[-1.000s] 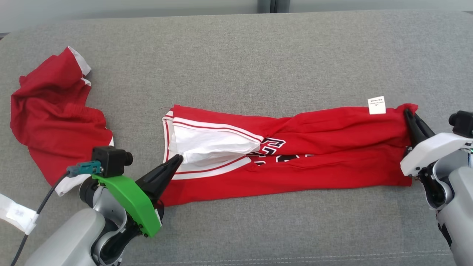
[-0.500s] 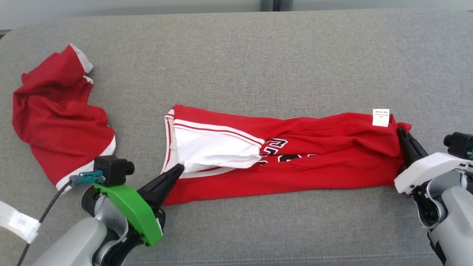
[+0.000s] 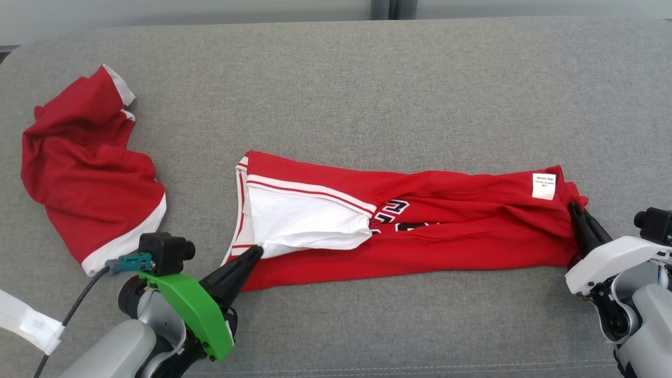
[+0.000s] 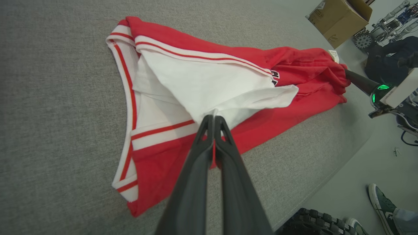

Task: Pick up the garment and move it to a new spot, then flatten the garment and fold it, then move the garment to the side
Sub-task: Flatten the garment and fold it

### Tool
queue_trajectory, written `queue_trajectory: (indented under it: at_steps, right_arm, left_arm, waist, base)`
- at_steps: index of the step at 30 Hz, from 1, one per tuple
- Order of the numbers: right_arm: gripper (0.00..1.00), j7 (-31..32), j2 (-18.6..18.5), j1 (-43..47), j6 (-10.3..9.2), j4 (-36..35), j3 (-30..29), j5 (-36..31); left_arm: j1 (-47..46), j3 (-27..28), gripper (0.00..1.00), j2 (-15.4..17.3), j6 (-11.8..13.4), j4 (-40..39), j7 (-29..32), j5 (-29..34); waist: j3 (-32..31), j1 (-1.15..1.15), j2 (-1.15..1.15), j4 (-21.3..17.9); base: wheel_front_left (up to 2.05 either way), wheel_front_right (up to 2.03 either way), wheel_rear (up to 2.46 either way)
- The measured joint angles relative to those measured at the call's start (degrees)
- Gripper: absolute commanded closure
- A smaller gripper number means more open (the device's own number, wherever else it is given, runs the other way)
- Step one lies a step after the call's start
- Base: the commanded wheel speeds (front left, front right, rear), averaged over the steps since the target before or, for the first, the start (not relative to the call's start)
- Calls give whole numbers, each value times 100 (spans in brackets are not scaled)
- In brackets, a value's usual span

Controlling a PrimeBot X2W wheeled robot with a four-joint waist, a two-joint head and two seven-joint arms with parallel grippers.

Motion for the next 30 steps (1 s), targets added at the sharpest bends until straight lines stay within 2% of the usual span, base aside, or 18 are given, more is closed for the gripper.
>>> queue_trajectory:
  at_steps: [5, 7, 8, 9, 24, 30]
  right_arm:
    - [0, 8, -3, -1, 0, -1, 37, 30]
    - [0, 8, -13, -1, 0, -1, 38, 30]
    - [0, 8, -16, -1, 0, -2, 38, 30]
    - [0, 8, -20, -1, 0, -2, 38, 32]
    - [0, -105, -141, -1, 0, -253, -31, 135]
    - [0, -153, -135, 26, 0, -322, -131, 299]
  left_arm:
    - [10, -35, 100, -1, 11, 12, 41, 0]
    - [28, -47, 54, -2, 36, 24, 71, 0]
    - [36, -47, 13, -2, 48, 27, 74, 0]
    - [40, -48, 0, -3, 54, 31, 74, 0]
    - [47, 55, 0, -4, 165, 16, -57, 2]
    - [52, 191, 0, -13, 305, -3, -204, 2]
  waist:
    - [-6, 0, 0, -2]
    - [-10, 0, 0, -1]
    - [-12, 0, 0, 0]
    - [-14, 0, 0, 1]
    - [-105, 0, 0, -11]
    - [-162, 0, 0, -15]
  base:
    - [0, 0, 0]
    - [0, 0, 0]
    - [0, 0, 0]
    - [0, 0, 0]
    - [0, 0, 0]
    - [0, 0, 0]
